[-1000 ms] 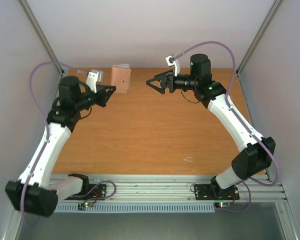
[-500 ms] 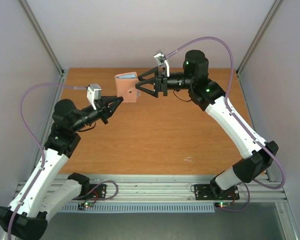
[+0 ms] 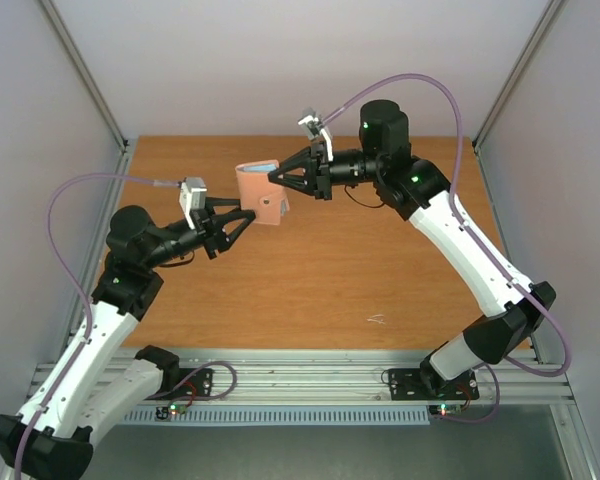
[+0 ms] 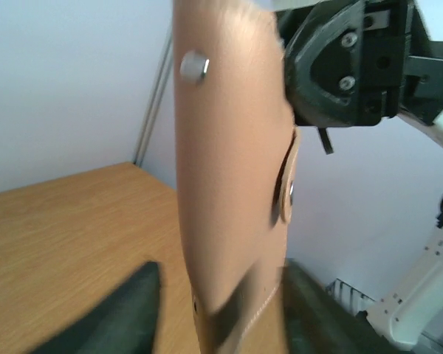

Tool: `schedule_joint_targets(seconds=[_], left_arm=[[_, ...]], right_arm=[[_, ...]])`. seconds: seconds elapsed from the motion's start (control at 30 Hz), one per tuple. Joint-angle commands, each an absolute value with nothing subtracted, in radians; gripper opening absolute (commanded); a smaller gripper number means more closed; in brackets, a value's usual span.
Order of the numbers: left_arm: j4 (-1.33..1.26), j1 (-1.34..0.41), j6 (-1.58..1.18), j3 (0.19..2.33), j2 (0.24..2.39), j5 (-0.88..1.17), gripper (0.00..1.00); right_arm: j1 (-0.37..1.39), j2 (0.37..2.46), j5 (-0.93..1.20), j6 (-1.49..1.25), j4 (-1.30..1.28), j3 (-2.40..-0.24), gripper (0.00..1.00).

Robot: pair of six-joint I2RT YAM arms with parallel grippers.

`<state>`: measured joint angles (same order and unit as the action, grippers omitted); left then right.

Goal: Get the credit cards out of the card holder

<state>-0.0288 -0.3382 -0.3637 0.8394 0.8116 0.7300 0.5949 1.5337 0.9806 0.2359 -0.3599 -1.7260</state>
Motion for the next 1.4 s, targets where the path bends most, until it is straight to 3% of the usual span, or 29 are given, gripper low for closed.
schedule_joint_targets(seconds=[0.0, 0.13, 0.3, 0.47, 0.7, 0.77, 0.8, 0.83, 0.9, 1.0, 1.1, 1.37], left_arm=[[-0.214, -0.340, -0.376, 0.817, 0.778, 0.823, 0.55], [-0.230, -0.332, -0.379, 0.835, 0.786, 0.847, 0.53], [-0.261, -0.332, -0.400, 0.835, 0.804, 0.874, 0.46], [-0.270, -0.339, -0.404, 0.839, 0.817, 0.887, 0.45], [-0.279, -0.344, -0.444, 0.823, 0.818, 0.879, 0.16], [-0.287, -0.345, -0.456, 0.817, 0.817, 0.871, 0.01], [-0.285, -0.344, -0.461, 0.814, 0.813, 0.862, 0.00], [-0.277, -0.345, -0.467, 0.811, 0.808, 0.843, 0.00], [-0.215, -0.345, -0.482, 0.808, 0.792, 0.717, 0.00], [-0.048, -0.340, -0.517, 0.799, 0.781, 0.376, 0.00], [-0.060, -0.332, -0.558, 0.781, 0.783, 0.302, 0.00], [-0.125, -0.333, -0.636, 0.781, 0.804, 0.345, 0.00]], right_arm=[[0.610, 1.536, 1.044, 0.400, -0.614, -1.815, 0.01], [0.613, 1.569, 1.059, 0.515, -0.827, -1.917, 0.01], [0.631, 1.565, 1.068, 0.546, -0.830, -1.922, 0.01], [0.643, 1.586, 1.066, 0.538, -0.821, -1.921, 0.01], [0.646, 1.586, 1.017, 0.509, -0.769, -1.907, 0.01], [0.646, 1.587, 0.937, 0.505, -0.790, -1.910, 0.01], [0.647, 1.585, 0.871, 0.502, -0.805, -1.908, 0.09], [0.647, 1.580, 0.771, 0.492, -0.817, -1.908, 0.24], [0.647, 1.560, 0.545, 0.462, -0.829, -1.901, 0.35], [0.670, 1.530, 0.188, 0.443, -0.842, -1.884, 0.37], [0.777, 1.523, -0.094, 0.541, -0.841, -1.854, 0.37], [0.993, 1.582, -0.153, 0.631, -0.759, -1.838, 0.34]])
